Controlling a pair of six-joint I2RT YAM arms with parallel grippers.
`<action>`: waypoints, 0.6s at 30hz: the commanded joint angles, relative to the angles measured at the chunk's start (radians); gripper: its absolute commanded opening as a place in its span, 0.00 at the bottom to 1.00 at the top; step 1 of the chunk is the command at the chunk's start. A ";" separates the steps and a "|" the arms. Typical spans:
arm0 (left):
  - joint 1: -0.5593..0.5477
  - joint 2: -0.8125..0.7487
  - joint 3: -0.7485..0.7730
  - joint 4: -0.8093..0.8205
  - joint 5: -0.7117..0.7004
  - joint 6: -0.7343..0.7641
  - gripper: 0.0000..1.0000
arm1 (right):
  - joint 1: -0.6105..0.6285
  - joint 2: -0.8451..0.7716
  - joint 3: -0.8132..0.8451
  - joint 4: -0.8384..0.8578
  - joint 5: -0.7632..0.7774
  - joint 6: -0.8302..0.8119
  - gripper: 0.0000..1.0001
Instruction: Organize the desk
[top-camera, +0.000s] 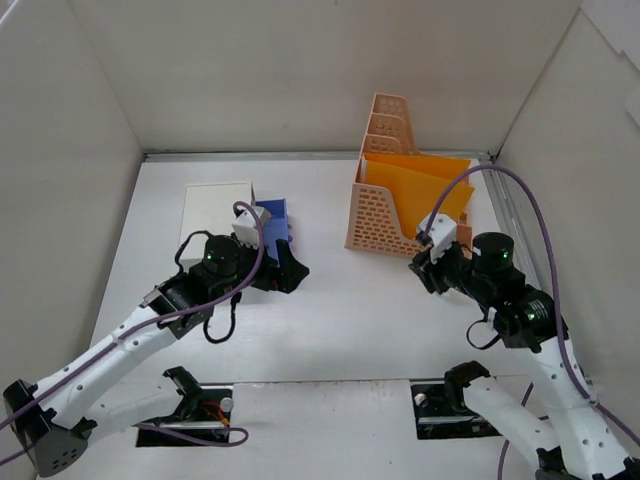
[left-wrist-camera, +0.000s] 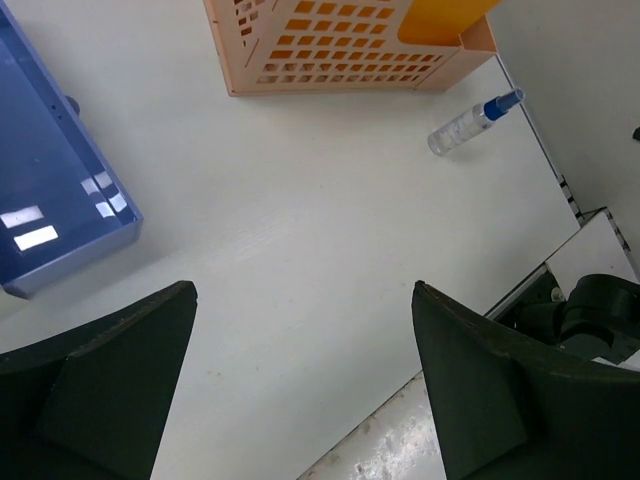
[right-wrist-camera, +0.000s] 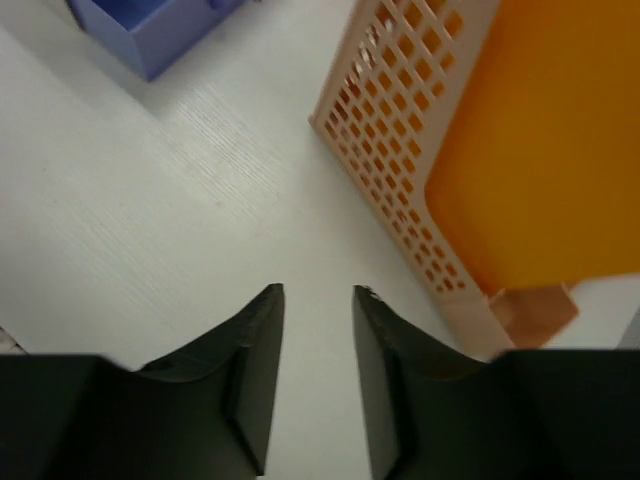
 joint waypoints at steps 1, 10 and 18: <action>-0.056 0.024 0.004 0.099 -0.090 -0.043 0.85 | -0.118 -0.037 -0.005 -0.060 0.122 0.157 0.26; -0.137 0.006 -0.006 0.079 -0.205 -0.070 0.85 | -0.177 0.138 0.047 -0.085 0.236 0.243 0.65; -0.165 -0.071 -0.049 0.047 -0.268 -0.104 0.85 | -0.240 0.251 0.162 -0.148 0.233 -0.061 0.59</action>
